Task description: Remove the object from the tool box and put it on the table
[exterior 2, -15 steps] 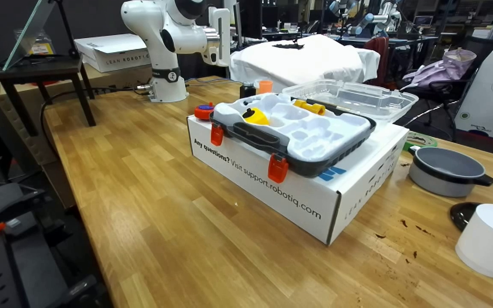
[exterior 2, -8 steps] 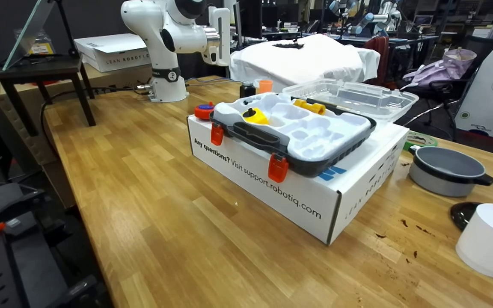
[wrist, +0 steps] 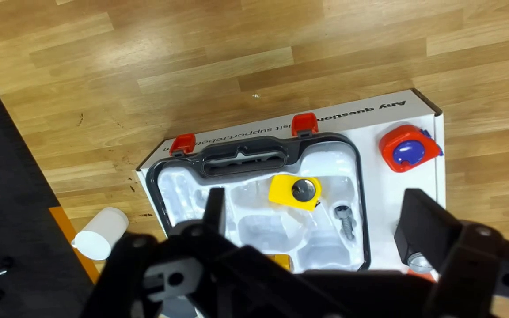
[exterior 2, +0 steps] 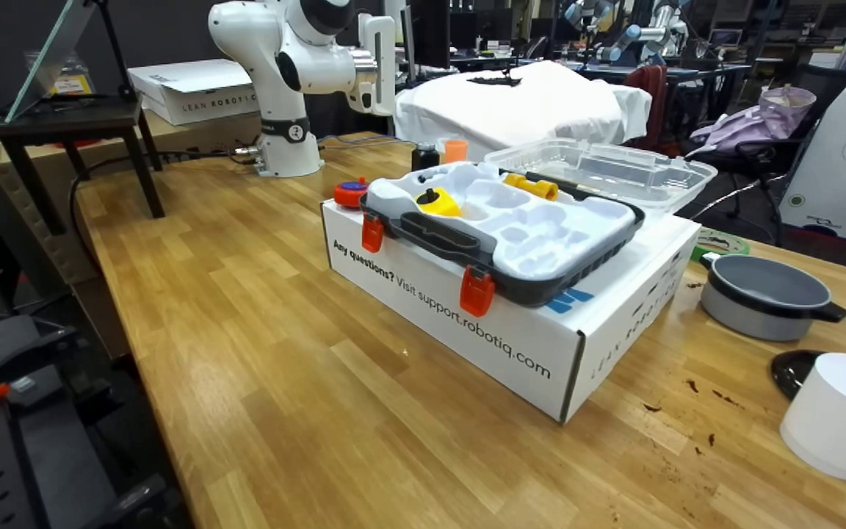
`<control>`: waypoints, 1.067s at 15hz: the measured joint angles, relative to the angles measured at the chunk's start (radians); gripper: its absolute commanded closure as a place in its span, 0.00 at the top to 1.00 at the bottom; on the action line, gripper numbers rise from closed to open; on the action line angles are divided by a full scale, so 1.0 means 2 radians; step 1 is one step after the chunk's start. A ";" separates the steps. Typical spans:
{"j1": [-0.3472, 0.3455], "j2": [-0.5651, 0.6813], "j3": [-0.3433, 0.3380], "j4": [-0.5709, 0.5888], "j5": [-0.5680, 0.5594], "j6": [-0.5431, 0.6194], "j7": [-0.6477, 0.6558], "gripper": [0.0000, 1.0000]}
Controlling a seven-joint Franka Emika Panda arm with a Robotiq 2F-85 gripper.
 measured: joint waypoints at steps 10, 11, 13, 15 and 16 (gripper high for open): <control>-0.001 0.151 -0.016 0.120 0.000 -0.016 0.085 1.00; -0.001 0.165 -0.017 0.134 0.000 -0.023 0.107 1.00; 0.000 0.186 -0.021 0.158 0.000 -0.032 0.143 1.00; 0.003 0.193 -0.024 0.170 0.000 -0.036 0.156 1.00; 0.003 0.194 -0.024 0.171 0.000 -0.037 0.158 1.00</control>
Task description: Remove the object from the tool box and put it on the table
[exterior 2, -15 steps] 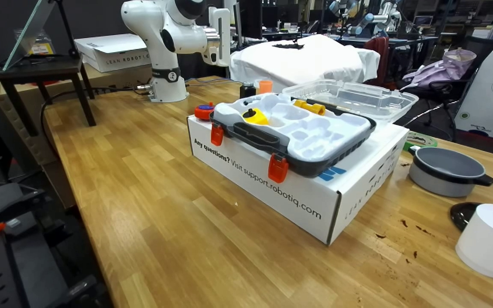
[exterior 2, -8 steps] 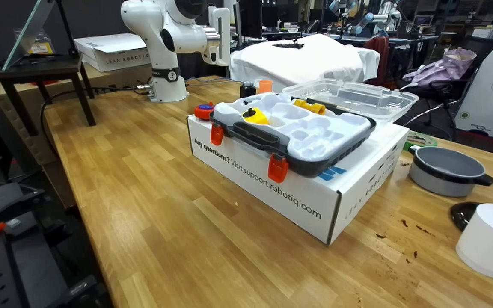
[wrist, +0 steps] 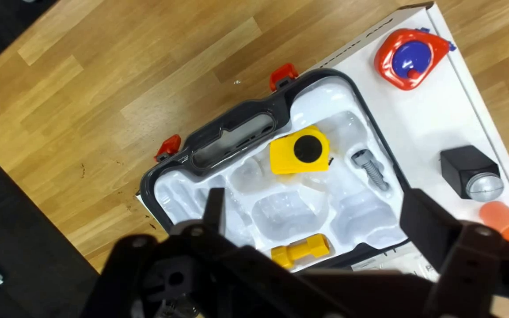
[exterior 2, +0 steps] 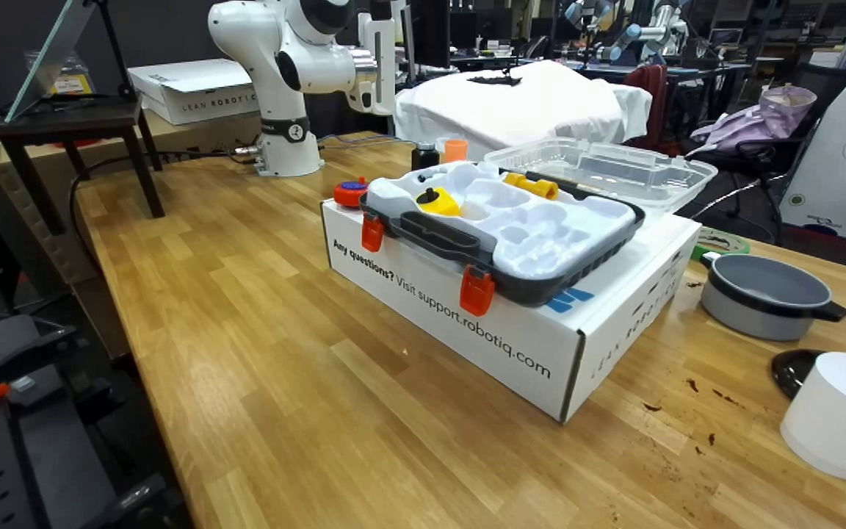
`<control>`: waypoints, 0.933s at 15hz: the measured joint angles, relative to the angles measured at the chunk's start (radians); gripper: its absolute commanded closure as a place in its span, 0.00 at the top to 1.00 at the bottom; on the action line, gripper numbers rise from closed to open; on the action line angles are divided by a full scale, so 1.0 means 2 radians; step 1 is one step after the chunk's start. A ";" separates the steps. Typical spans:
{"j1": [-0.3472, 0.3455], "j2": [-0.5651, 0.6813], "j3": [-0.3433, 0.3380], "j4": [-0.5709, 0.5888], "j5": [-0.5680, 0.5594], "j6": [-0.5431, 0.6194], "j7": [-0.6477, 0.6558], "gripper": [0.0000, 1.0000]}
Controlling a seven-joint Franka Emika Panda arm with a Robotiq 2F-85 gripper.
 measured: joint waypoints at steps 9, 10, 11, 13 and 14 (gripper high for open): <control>0.005 0.000 -0.004 0.000 0.000 0.001 0.001 1.00; 0.006 0.000 -0.006 0.000 -0.002 0.005 0.001 1.00; 0.007 0.002 -0.007 0.002 -0.004 0.009 0.001 1.00; 0.010 0.010 -0.010 0.013 -0.004 0.017 0.001 1.00; 0.012 0.018 -0.012 0.023 -0.004 0.020 0.002 1.00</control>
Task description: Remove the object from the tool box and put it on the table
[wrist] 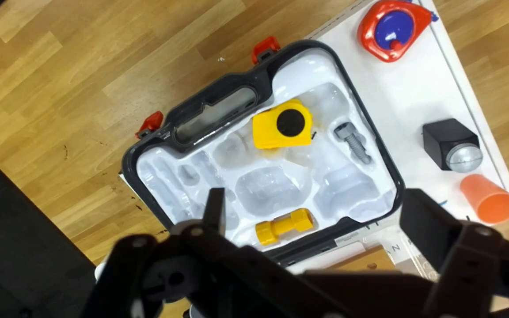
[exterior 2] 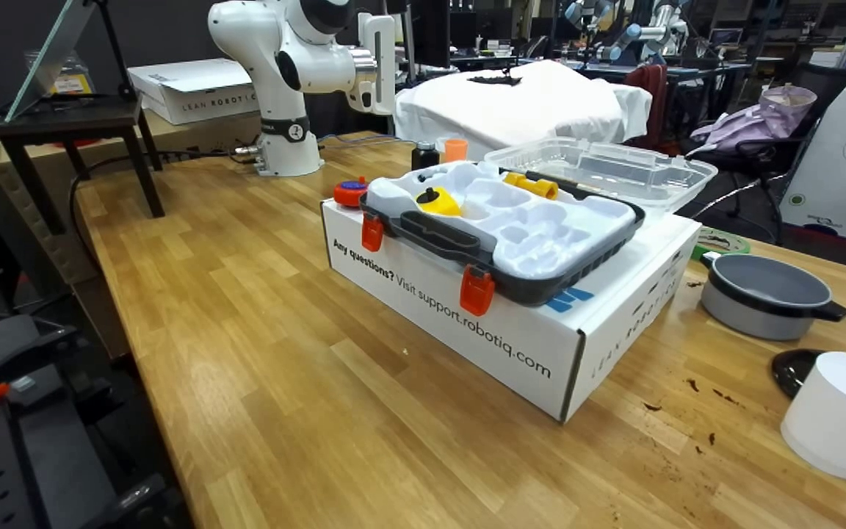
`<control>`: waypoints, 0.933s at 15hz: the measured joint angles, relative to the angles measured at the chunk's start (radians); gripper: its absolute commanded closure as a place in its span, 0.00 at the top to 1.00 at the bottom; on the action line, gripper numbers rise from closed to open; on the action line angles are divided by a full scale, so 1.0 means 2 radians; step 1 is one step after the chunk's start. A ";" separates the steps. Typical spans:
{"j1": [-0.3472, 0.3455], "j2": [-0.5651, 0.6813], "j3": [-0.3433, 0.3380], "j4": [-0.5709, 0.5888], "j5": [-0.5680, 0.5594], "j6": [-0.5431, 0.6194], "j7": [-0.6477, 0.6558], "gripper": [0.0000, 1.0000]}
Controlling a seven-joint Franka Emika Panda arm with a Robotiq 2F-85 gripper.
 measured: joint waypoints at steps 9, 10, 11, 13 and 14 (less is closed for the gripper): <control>0.013 0.088 -0.026 0.094 0.020 -0.001 0.074 1.00; 0.014 0.089 -0.027 0.093 0.020 -0.001 0.073 1.00; 0.015 0.088 -0.027 0.093 0.020 -0.001 0.073 1.00; 0.017 0.087 -0.028 0.093 0.020 -0.001 0.073 1.00; 0.017 0.087 -0.028 0.093 0.020 -0.001 0.073 1.00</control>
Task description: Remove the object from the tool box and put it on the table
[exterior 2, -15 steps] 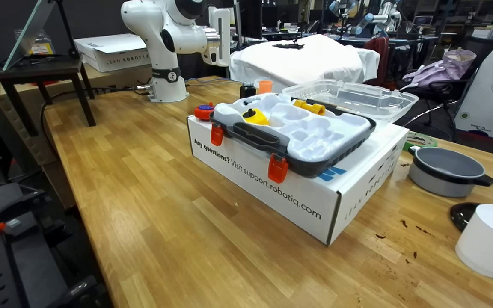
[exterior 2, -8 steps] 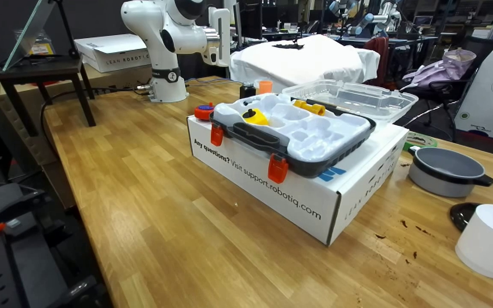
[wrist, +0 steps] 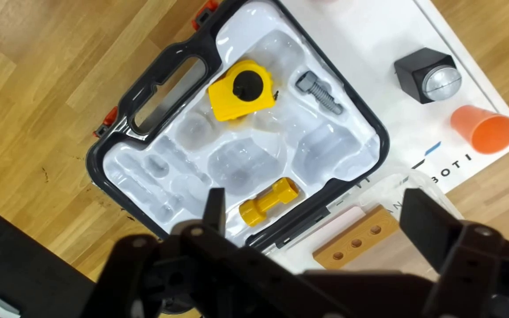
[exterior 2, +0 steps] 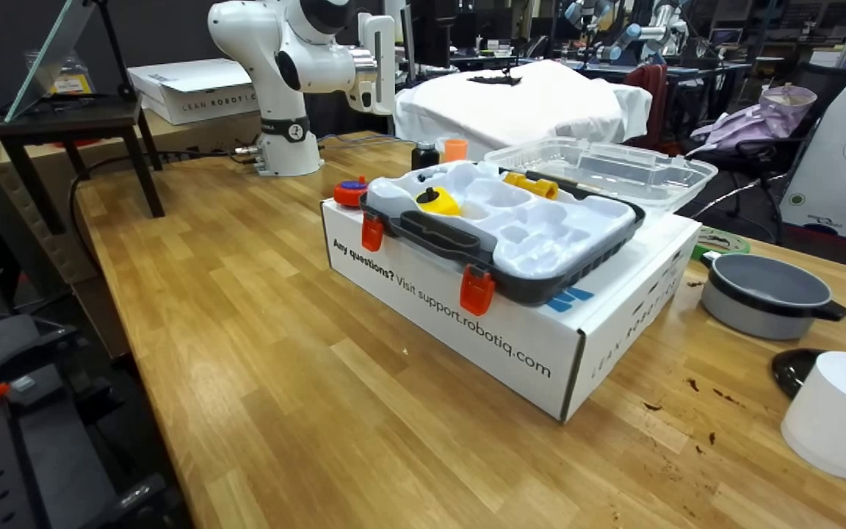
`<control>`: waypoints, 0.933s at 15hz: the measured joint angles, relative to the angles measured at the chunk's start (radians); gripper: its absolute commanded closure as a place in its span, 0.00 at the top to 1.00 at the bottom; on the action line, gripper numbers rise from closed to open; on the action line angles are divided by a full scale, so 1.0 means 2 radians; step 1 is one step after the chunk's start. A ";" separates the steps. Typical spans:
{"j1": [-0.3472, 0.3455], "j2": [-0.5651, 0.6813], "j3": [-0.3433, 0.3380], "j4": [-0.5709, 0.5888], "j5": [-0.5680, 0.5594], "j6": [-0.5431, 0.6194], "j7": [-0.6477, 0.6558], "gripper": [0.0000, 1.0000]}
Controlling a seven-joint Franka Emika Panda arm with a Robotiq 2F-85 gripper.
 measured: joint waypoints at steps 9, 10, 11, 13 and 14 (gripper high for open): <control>0.002 0.013 -0.009 0.006 0.015 -0.001 0.026 1.00; 0.002 0.020 -0.014 0.011 0.023 -0.002 0.041 1.00; 0.001 0.028 -0.019 0.019 0.033 -0.005 0.058 1.00; 0.001 0.047 -0.029 0.037 0.048 -0.013 0.094 1.00; 0.001 0.056 -0.034 0.047 0.053 -0.017 0.113 1.00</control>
